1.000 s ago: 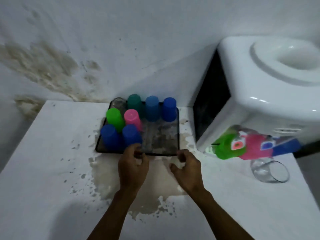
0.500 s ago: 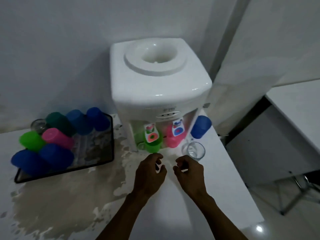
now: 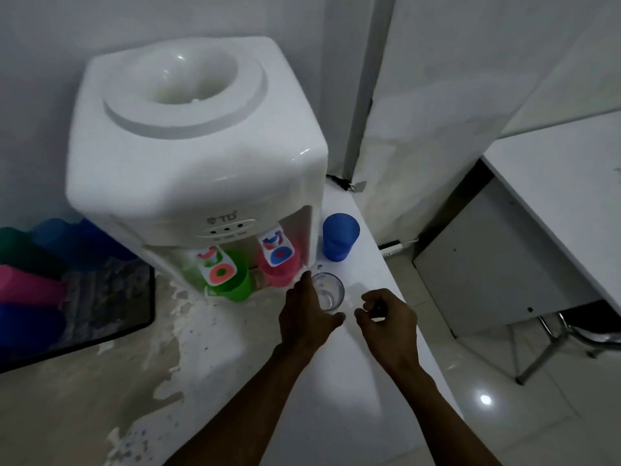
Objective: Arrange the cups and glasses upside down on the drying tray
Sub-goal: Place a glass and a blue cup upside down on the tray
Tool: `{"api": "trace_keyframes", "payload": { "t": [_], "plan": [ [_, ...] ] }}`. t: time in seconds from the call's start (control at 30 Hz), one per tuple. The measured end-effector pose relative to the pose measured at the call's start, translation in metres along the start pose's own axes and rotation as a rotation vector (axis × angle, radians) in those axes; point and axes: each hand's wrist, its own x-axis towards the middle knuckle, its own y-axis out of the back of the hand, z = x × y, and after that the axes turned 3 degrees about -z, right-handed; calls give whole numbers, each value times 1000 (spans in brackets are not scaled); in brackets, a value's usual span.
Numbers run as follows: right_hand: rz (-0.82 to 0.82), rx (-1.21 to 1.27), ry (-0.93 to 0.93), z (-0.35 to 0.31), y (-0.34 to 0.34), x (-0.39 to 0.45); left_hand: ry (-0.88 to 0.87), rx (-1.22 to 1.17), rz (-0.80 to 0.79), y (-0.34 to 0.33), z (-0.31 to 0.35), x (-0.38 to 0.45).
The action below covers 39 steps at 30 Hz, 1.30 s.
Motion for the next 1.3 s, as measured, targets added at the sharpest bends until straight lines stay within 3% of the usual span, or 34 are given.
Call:
{"api": "trace_keyframes", "payload": {
  "t": [0.27,0.5,0.8,1.0,1.13,1.3],
  "plan": [
    [-19,66,-69,-5,-6,38,9,-12,41,-9,-6,9],
    [-61,133,-166,-11,-36,100,-27,-96,-137,19,-26,-9],
    [-137,227,-67,-12,-55,131,-85,-143,-115,53,-32,-17],
    [-74,272,-25,-9,-44,95,-90,-119,-190,52,-37,-24],
    [-29,345,-100,2,-37,47,-146,-191,-193,55,-43,-36],
    [-104,360,-163,13,-46,-10,-162,-321,-129,73,-62,-55]
  ]
}}
